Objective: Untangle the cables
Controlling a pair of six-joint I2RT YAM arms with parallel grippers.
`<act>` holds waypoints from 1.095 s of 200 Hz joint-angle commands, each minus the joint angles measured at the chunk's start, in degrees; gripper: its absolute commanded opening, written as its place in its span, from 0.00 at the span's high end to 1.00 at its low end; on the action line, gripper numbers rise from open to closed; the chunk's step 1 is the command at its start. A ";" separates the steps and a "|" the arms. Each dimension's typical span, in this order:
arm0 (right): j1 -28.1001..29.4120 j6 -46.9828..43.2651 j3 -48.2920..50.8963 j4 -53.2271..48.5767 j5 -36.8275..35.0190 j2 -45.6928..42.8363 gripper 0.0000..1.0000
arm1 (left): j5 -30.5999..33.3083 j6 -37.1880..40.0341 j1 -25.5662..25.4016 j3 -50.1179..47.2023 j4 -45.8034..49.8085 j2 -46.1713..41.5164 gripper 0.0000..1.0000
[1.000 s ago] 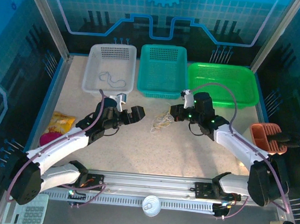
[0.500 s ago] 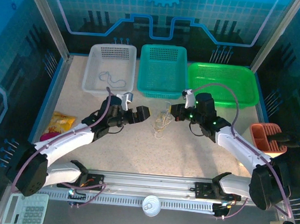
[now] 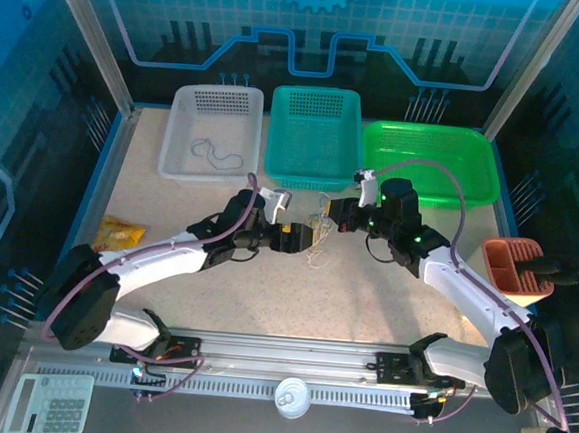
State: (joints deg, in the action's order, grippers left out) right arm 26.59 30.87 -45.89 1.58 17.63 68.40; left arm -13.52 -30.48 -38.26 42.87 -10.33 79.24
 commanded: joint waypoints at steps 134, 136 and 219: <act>2.84 4.06 -6.48 0.61 -0.02 -1.69 1.00 | -1.60 -0.11 -0.83 0.46 -12.67 10.80 0.51; 2.81 4.10 -6.53 0.57 -0.11 -1.76 1.00 | -1.60 -0.17 -0.85 0.35 -12.76 10.83 0.52; 2.50 4.26 -13.71 -1.47 -1.37 -4.31 1.00 | -1.04 -0.47 -0.85 -2.42 -12.81 11.46 0.96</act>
State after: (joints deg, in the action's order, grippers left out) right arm 28.86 34.54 -55.59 -0.05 16.53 66.46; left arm -14.39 -31.53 -38.70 41.76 -22.39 90.02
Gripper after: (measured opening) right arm 0.044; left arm 0.093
